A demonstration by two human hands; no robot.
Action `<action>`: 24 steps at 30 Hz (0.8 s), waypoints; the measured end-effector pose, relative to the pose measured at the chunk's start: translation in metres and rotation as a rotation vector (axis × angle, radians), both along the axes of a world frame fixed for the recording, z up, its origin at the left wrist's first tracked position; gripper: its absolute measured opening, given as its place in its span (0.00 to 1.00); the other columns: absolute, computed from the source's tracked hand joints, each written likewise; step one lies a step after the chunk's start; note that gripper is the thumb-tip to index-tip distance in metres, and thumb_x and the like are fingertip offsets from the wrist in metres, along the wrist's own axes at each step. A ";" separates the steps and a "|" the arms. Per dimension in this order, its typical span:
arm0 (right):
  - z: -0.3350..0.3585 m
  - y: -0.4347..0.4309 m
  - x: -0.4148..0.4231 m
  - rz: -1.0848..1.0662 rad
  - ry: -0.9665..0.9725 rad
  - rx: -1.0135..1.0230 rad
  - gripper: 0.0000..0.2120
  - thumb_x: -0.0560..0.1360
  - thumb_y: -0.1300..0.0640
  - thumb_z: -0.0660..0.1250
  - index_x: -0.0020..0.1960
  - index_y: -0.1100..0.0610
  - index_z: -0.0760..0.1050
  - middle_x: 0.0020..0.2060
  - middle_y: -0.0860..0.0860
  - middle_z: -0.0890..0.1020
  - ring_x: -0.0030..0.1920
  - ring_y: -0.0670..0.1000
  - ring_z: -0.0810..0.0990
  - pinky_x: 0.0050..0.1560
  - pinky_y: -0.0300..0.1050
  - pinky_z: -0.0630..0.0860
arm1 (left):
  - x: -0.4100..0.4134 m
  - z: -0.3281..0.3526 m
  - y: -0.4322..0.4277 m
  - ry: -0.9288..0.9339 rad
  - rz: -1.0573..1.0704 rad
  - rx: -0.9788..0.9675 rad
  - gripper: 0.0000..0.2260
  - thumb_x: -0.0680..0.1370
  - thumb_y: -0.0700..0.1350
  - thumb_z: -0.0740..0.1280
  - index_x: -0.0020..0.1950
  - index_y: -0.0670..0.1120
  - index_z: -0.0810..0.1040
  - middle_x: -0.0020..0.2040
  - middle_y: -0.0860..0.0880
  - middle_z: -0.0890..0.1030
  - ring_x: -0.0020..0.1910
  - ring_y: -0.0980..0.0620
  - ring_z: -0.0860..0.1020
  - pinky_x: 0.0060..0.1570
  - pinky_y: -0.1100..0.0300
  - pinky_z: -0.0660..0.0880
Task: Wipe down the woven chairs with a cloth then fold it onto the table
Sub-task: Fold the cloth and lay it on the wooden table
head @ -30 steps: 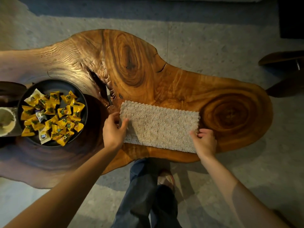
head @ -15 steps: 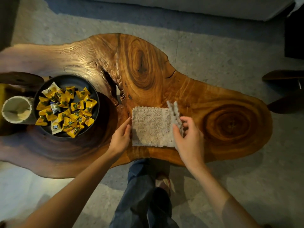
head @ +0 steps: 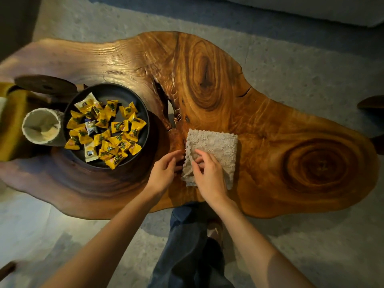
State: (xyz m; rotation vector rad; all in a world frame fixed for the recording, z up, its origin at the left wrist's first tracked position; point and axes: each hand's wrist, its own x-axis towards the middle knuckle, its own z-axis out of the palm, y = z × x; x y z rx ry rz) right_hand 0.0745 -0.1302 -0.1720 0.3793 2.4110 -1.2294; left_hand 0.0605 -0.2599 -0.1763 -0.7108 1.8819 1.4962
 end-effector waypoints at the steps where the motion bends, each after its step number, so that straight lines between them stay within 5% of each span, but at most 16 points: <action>1: 0.002 0.004 0.001 0.019 0.023 0.023 0.16 0.80 0.58 0.61 0.67 0.55 0.72 0.55 0.50 0.77 0.54 0.46 0.76 0.53 0.42 0.77 | 0.001 0.001 0.000 0.027 -0.029 -0.046 0.15 0.83 0.42 0.54 0.68 0.48 0.72 0.61 0.51 0.78 0.53 0.56 0.78 0.45 0.68 0.75; 4: 0.011 0.022 0.009 0.038 0.196 0.194 0.13 0.79 0.60 0.62 0.63 0.55 0.75 0.56 0.49 0.78 0.57 0.46 0.74 0.56 0.46 0.76 | 0.005 0.008 0.004 0.274 -0.098 -0.284 0.14 0.82 0.40 0.58 0.67 0.48 0.72 0.60 0.53 0.76 0.58 0.58 0.74 0.55 0.66 0.71; 7: 0.011 0.041 0.013 0.078 0.260 0.428 0.19 0.78 0.59 0.63 0.69 0.54 0.71 0.67 0.52 0.72 0.68 0.51 0.67 0.66 0.45 0.67 | 0.006 0.010 0.020 0.465 -0.145 -0.427 0.14 0.81 0.44 0.60 0.67 0.50 0.71 0.61 0.54 0.73 0.59 0.58 0.72 0.56 0.65 0.69; 12: -0.002 0.058 0.012 0.153 0.103 0.455 0.28 0.80 0.56 0.59 0.77 0.52 0.54 0.77 0.51 0.52 0.77 0.53 0.50 0.71 0.41 0.51 | 0.007 -0.001 0.038 0.176 -0.148 -0.462 0.25 0.76 0.55 0.68 0.69 0.48 0.66 0.60 0.49 0.72 0.55 0.52 0.75 0.53 0.55 0.75; 16: -0.007 0.062 0.014 0.204 0.106 0.430 0.28 0.81 0.54 0.56 0.78 0.49 0.48 0.78 0.49 0.47 0.77 0.52 0.45 0.72 0.42 0.49 | 0.010 0.004 0.041 0.263 -0.028 -0.406 0.17 0.76 0.49 0.68 0.63 0.48 0.73 0.44 0.57 0.75 0.42 0.59 0.76 0.43 0.61 0.76; 21: -0.011 0.068 0.014 0.282 0.140 0.435 0.27 0.82 0.50 0.51 0.77 0.47 0.42 0.77 0.49 0.43 0.77 0.52 0.41 0.73 0.48 0.50 | 0.018 0.009 0.049 0.266 0.075 -0.169 0.16 0.76 0.44 0.69 0.62 0.51 0.73 0.42 0.55 0.75 0.38 0.70 0.75 0.34 0.74 0.72; 24: -0.022 0.074 0.015 0.392 0.090 0.437 0.27 0.82 0.48 0.47 0.77 0.46 0.39 0.76 0.48 0.38 0.76 0.51 0.36 0.76 0.52 0.47 | 0.028 0.001 0.049 0.191 0.117 -0.186 0.18 0.76 0.42 0.69 0.65 0.48 0.71 0.41 0.54 0.75 0.38 0.65 0.76 0.36 0.74 0.73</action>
